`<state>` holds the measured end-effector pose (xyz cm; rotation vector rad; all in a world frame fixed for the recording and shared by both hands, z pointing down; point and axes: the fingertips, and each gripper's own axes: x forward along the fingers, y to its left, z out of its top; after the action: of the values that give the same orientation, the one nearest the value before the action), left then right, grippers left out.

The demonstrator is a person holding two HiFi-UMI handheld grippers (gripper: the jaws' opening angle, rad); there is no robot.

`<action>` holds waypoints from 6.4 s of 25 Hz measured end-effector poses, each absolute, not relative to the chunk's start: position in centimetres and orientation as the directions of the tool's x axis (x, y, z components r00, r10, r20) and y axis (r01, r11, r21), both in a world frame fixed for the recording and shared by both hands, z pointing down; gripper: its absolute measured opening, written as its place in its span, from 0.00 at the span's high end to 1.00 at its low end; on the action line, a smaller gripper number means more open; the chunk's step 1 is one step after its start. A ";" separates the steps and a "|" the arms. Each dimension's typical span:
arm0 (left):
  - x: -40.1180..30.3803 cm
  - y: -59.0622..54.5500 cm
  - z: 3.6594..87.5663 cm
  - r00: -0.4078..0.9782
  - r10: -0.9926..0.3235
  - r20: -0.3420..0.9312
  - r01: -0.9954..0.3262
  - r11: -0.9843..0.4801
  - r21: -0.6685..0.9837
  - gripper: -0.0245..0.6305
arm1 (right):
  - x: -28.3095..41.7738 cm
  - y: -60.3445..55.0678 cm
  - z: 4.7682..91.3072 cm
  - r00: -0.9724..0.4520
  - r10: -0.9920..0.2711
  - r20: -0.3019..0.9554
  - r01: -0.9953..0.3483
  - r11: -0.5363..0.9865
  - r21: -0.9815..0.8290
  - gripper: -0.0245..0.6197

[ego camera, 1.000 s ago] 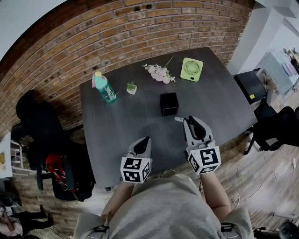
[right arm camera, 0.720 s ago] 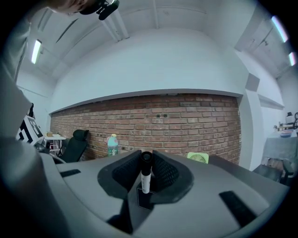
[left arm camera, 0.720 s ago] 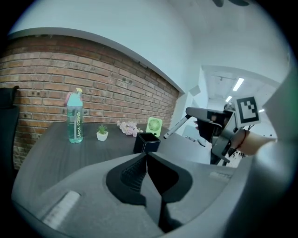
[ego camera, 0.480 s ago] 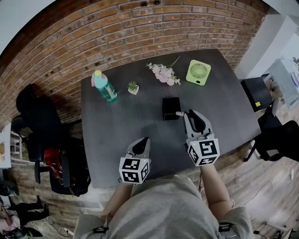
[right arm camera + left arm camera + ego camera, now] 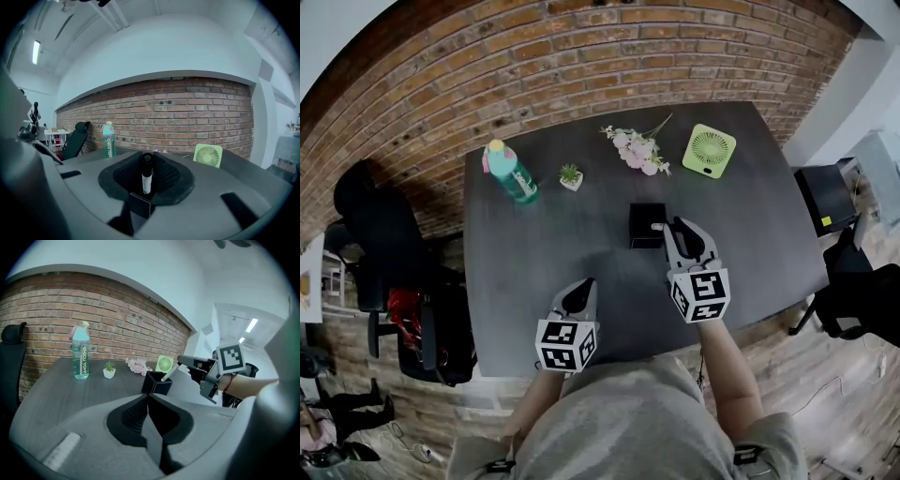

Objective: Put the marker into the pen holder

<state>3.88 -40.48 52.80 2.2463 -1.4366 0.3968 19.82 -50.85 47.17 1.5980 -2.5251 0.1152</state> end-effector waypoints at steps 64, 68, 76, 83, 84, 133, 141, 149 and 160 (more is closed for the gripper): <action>2.6 -38.1 52.6 0.405 -0.787 0.466 -0.914 -0.356 0.194 0.93 | 18.4 -53.0 56.4 -0.423 -0.822 0.381 -0.887 0.461 0.009 0.76; 2.4 -37.2 51.9 0.418 -0.787 0.454 -0.908 -0.369 0.196 0.93 | 19.3 -52.1 55.5 -0.365 -0.849 0.381 -0.915 0.402 0.018 0.72; 1.1 -34.4 51.1 0.452 -0.775 0.441 -0.891 -0.411 0.191 0.93 | 19.9 -47.2 51.7 -0.308 -0.897 0.317 -0.946 0.325 0.002 0.72; -0.5 -32.0 50.3 0.478 -0.772 0.419 -0.877 -0.443 0.184 0.93 | 18.3 -41.6 48.8 -0.298 -0.919 0.259 -0.952 0.305 -0.016 0.72; -0.6 -31.7 50.2 0.483 -0.772 0.413 -0.875 -0.449 0.183 0.93 | 18.0 -40.9 48.4 -0.297 -0.922 0.250 -0.953 0.302 -0.018 0.72; -4.8 -8.2 48.7 0.601 -0.732 0.321 -0.798 -0.572 0.189 0.93 | 6.2 -7.5 43.2 -0.320 -0.942 0.100 -0.947 0.320 -0.018 0.96; -5.4 -7.9 48.7 0.597 -0.735 0.321 -0.801 -0.569 0.188 0.93 | 5.9 -7.2 42.9 -0.314 -0.946 0.079 -0.949 0.313 -0.033 0.96; -5.6 -7.7 48.9 0.599 -0.732 0.325 -0.800 -0.567 0.197 0.93 | 6.1 -7.0 43.0 -0.299 -0.951 0.077 -0.954 0.297 -0.042 0.96; -5.6 -8.2 49.1 0.600 -0.731 0.326 -0.799 -0.565 0.205 0.93 | 6.4 -7.6 43.0 -0.301 -0.951 0.073 -0.953 0.297 -0.052 0.96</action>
<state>-5.58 -8.20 49.07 2.4997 -1.2391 0.2910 6.40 -7.57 42.98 1.8407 -2.5071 0.1332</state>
